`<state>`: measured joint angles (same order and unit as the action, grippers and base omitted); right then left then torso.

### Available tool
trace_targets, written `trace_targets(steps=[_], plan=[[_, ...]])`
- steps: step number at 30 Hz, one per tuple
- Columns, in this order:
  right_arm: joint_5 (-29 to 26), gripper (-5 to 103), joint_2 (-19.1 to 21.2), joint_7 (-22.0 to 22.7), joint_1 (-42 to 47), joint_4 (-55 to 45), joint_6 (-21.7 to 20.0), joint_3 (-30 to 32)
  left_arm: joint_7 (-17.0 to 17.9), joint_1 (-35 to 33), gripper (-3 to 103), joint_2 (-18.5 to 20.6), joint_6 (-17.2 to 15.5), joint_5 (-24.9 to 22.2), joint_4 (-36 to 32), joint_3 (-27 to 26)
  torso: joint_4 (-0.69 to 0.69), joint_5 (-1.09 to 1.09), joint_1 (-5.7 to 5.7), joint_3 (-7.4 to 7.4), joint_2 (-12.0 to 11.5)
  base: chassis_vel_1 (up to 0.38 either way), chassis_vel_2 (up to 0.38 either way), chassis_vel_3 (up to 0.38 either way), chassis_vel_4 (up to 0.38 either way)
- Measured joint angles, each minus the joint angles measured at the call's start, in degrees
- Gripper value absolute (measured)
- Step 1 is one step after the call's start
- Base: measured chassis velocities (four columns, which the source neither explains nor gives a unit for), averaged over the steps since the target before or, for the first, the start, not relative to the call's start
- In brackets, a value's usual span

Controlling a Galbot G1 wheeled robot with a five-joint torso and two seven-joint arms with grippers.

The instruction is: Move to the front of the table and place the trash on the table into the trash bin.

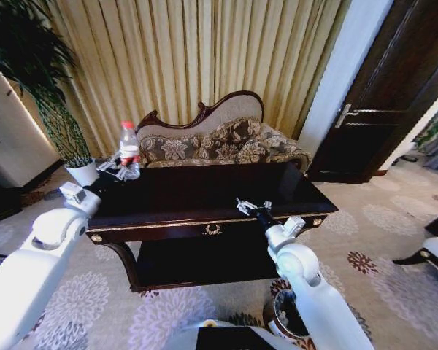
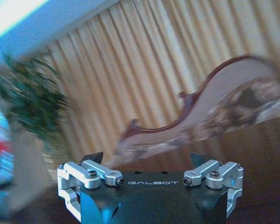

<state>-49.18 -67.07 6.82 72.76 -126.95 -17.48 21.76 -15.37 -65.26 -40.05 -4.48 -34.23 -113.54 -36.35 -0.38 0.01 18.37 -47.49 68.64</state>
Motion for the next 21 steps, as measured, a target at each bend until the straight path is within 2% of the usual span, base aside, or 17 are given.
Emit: trace_targets(steps=[1,2,4,7,13,15,21], plan=[[-4.6,100,0.6,0.0,-0.3,-2.0,-1.1,0.2,-1.2,-1.5,26,0.7,0.5,-0.8,-1.0,0.0,0.00,0.00,0.01,0.00,0.0,0.000,0.000,0.000,0.000],[-4.6,100,0.6,0.0,-0.3,-2.0,-1.1,0.2,-1.2,-1.5,26,0.7,0.5,-0.8,-1.0,0.0,0.00,0.00,0.01,0.00,0.0,0.000,0.000,0.000,0.000],[-9.2,100,1.1,0.0,-0.7,-4.3,-2.4,0.4,-2.9,-3.6,26,1.9,0.8,-1.8,-2.6,-0.3,0.01,-0.01,0.00,0.00,0.0,0.000,0.000,0.000,0.000],[-11.6,100,1.0,0.0,-1.3,-5.9,-3.6,0.3,-4.0,-5.4,26,2.9,0.9,-2.7,-4.5,-0.3,0.02,-0.01,0.00,0.00,0.0,0.000,0.000,0.000,0.000],[-10.2,100,0.3,0.0,-1.5,-6.2,-4.3,-0.6,-4.7,-5.5,26,4.0,0.8,-2.9,-5.9,0.7,0.00,0.00,0.00,0.00,0.0,0.000,0.000,0.000,0.000],[-8.2,100,-0.3,0.0,-1.5,-5.8,-4.4,-1.1,-4.6,-4.7,26,5.0,-0.2,-3.1,-6.9,1.7,0.00,0.00,0.00,0.00,0.0,0.000,0.000,0.000,0.000],[-7.6,100,-0.7,0.0,-1.7,-5.7,-4.4,-1.2,-4.1,-4.4,26,4.7,-1.6,-3.3,-8.5,2.4,0.00,-0.01,0.00,0.00,0.0,0.000,0.000,0.000,0.000]])
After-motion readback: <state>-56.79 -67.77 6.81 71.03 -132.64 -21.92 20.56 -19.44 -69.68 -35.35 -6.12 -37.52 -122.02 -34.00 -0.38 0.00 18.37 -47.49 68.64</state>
